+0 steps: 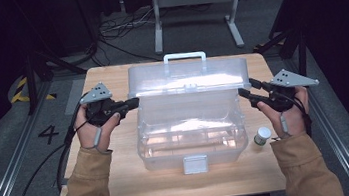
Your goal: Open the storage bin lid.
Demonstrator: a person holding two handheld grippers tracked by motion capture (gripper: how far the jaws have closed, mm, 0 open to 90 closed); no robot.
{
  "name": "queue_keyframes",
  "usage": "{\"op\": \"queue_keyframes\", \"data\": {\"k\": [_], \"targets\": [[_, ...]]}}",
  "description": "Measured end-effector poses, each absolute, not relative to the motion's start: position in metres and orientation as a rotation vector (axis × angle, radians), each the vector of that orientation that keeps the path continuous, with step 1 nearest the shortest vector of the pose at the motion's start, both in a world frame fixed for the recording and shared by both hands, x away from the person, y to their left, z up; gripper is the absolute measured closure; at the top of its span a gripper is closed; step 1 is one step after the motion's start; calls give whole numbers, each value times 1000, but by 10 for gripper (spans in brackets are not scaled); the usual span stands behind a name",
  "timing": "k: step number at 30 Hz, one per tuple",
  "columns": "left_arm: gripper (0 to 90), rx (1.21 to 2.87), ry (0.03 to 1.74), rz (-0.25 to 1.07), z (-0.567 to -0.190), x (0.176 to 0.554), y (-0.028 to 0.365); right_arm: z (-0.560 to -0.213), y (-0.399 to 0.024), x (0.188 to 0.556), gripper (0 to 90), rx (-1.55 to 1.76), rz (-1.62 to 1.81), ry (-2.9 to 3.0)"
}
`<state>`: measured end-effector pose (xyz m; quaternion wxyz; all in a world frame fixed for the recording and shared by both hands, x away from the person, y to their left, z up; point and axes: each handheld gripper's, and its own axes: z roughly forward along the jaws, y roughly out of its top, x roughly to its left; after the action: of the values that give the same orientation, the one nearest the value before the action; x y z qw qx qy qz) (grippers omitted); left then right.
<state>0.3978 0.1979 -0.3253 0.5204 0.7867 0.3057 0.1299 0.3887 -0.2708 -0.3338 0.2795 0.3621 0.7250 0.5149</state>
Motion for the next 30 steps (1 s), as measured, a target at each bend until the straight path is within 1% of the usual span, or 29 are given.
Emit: {"op": "queue_keyframes", "data": {"k": [17, 23, 26, 30], "targets": [[881, 1902, 720, 319, -323, 393, 201, -325, -257, 393, 556, 954, 1389, 1798], [852, 1930, 713, 322, -323, 388, 203, -323, -254, 394, 580, 955, 1365, 1762], [833, 1939, 709, 313, -323, 383, 206, -322, -252, 396, 582, 965, 1360, 1736], [831, 1931, 702, 270, -325, 378, 209, -321, -251, 400, 571, 981, 1351, 1701]]}}
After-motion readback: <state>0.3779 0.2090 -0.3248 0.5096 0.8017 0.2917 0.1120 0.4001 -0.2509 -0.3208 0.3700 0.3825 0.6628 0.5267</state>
